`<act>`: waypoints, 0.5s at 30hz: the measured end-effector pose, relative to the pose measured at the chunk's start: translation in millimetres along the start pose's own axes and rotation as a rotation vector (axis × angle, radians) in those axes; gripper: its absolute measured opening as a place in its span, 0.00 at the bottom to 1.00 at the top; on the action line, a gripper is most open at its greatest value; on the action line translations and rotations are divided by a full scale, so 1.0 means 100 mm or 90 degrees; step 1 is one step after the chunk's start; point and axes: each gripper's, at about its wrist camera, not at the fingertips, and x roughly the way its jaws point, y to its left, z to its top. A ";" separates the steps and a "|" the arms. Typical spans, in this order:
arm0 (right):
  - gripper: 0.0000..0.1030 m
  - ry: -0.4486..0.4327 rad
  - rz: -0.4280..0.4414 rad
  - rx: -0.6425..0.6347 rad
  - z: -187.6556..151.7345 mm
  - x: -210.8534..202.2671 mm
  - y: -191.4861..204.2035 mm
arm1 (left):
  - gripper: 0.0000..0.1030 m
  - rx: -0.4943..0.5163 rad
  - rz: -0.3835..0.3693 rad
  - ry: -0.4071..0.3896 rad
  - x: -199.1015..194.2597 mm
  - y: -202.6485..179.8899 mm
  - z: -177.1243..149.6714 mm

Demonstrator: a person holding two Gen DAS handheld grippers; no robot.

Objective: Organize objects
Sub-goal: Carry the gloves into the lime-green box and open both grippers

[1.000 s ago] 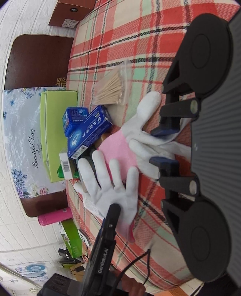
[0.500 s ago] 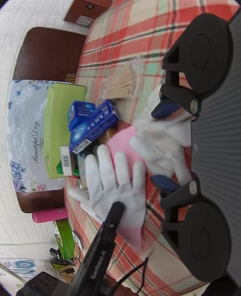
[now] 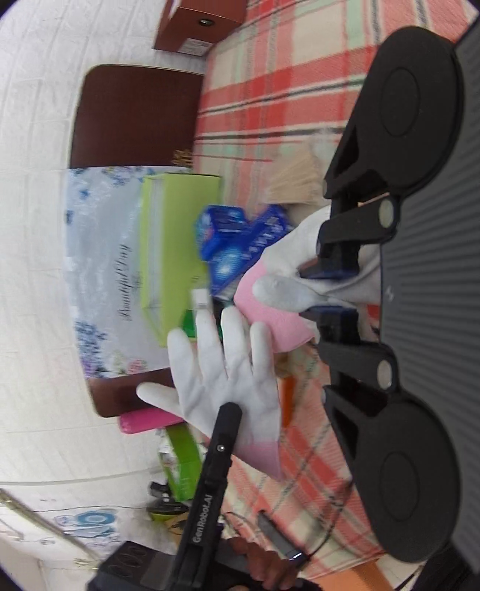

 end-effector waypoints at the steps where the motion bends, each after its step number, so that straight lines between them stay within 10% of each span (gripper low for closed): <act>1: 0.14 -0.015 0.001 0.006 0.09 -0.02 -0.03 | 0.09 0.000 0.000 -0.017 -0.03 0.00 0.08; 15: 0.14 -0.117 -0.081 -0.034 1.29 0.55 -0.36 | 0.09 -0.058 0.026 -0.130 0.43 0.23 1.22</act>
